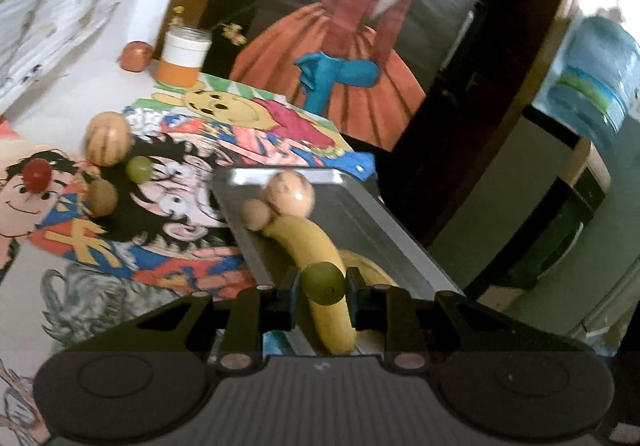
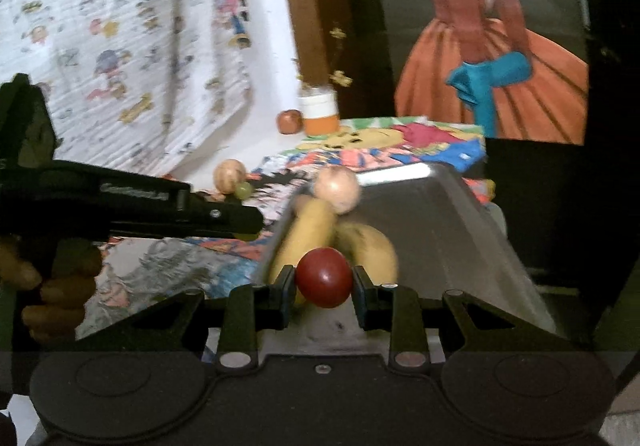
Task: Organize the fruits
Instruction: 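Carry the tomato over the metal tray with the right tool while the left tool carries the grape there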
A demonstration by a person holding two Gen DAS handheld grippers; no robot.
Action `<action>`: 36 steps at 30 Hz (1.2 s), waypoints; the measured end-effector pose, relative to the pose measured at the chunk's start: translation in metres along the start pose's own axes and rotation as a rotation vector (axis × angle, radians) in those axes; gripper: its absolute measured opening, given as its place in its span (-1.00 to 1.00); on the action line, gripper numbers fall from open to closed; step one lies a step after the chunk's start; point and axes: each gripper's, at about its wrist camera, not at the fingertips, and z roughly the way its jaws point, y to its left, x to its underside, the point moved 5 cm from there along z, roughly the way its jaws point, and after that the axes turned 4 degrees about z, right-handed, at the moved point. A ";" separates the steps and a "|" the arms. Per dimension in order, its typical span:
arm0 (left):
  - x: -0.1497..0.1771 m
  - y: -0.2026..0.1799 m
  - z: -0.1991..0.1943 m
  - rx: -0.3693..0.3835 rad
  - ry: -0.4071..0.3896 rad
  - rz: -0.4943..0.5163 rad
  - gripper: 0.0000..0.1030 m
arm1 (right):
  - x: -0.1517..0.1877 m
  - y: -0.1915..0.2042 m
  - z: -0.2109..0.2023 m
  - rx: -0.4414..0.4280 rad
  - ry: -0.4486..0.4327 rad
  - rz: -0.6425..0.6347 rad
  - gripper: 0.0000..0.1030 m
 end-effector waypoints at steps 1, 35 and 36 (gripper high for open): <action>0.004 -0.005 0.001 0.007 0.011 0.008 -0.50 | 0.002 -0.004 -0.002 0.005 0.001 0.007 -0.39; 0.046 -0.035 0.003 0.011 0.128 0.063 -0.49 | 0.023 -0.027 -0.007 0.054 0.039 0.030 -0.38; 0.046 -0.035 0.003 0.012 0.128 0.063 -0.49 | 0.022 -0.027 -0.007 0.054 0.038 0.031 -0.38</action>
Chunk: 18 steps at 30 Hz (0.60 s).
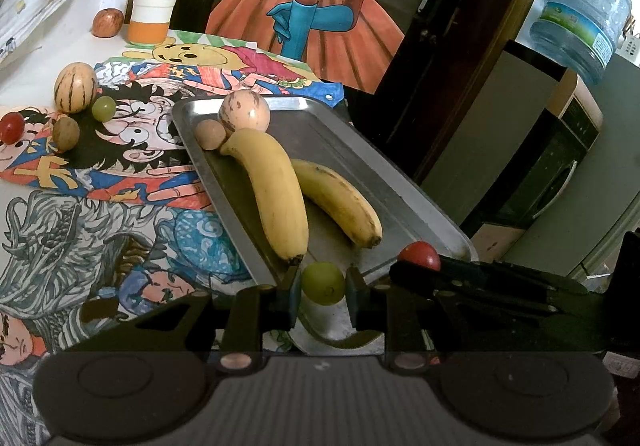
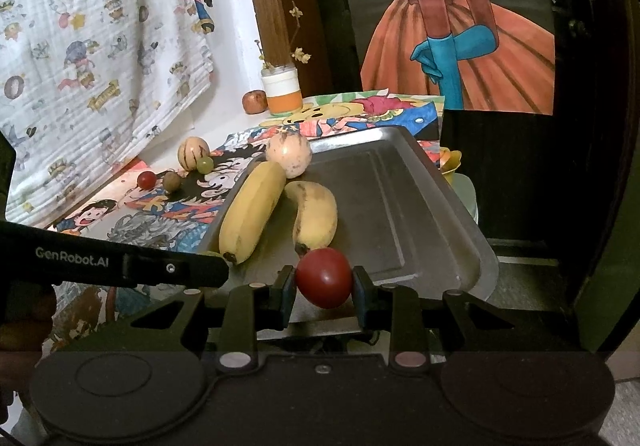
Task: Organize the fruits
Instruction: 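Carry the tomato over the metal tray with the right tool while the left tool carries the grape there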
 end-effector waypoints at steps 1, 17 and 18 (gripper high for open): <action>0.000 0.000 0.000 0.001 0.000 -0.003 -0.49 | 0.000 0.000 0.000 0.001 -0.001 -0.002 -0.38; -0.002 0.002 -0.011 0.010 -0.035 -0.039 -0.34 | -0.004 0.001 -0.021 0.033 -0.029 -0.014 -0.35; -0.002 0.002 -0.014 0.009 -0.043 -0.041 -0.31 | -0.005 0.002 -0.023 0.034 -0.032 -0.017 -0.34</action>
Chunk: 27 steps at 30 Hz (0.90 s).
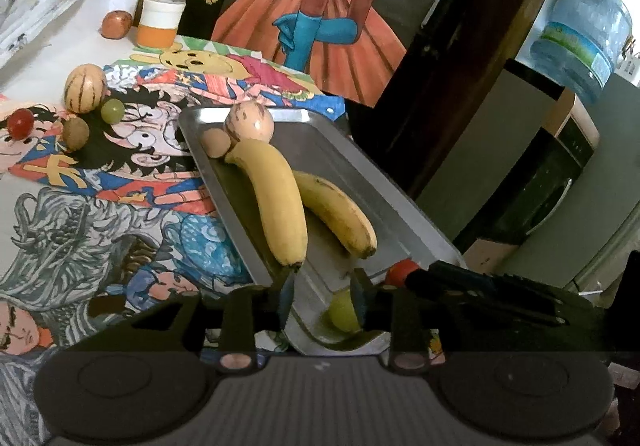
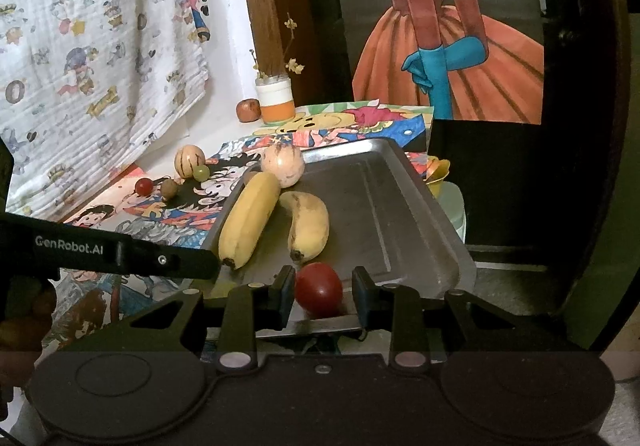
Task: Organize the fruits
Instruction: 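Carry the tomato over the metal tray with the right tool while the left tool carries the grape there, then open both tools over the tray and lift them away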
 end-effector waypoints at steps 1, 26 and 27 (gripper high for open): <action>-0.001 0.000 -0.003 -0.002 -0.009 -0.004 -0.24 | -0.001 0.001 -0.002 0.001 -0.003 -0.002 -0.31; 0.026 0.024 -0.095 -0.208 -0.167 0.019 0.99 | 0.009 0.043 -0.042 -0.042 0.045 -0.058 0.99; 0.028 0.025 -0.098 -0.213 -0.167 0.017 0.99 | 0.010 0.045 -0.042 -0.046 0.055 -0.059 0.99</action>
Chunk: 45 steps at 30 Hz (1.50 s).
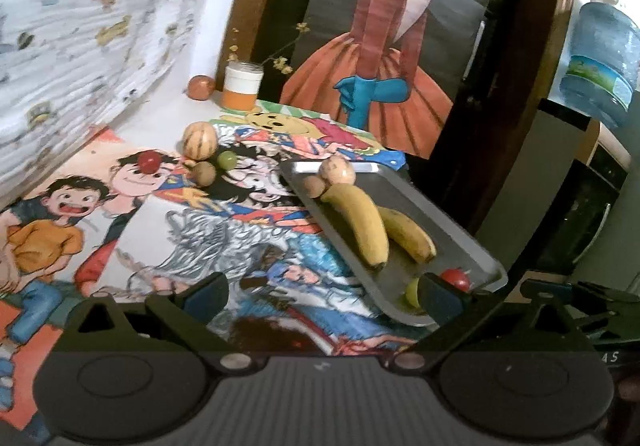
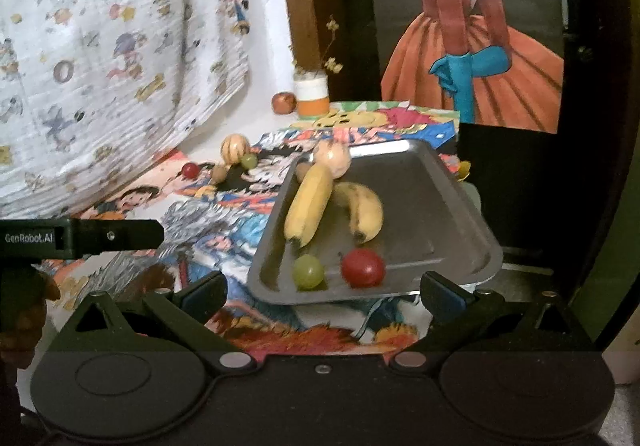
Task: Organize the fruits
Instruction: 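Open both tools over the tray and lift them away, then reach the right tool to another green grape while the left tool reaches a red cherry tomato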
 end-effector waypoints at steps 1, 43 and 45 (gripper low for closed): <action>0.002 0.002 -0.003 -0.007 0.000 -0.001 0.99 | 0.001 0.002 0.000 -0.004 0.008 -0.001 0.99; -0.054 0.124 -0.013 -0.378 0.034 0.071 0.99 | -0.159 0.110 0.085 -0.218 0.043 -0.214 0.99; -0.057 0.126 -0.006 -0.378 0.042 0.074 0.99 | -0.169 0.110 0.095 -0.204 0.030 -0.221 0.99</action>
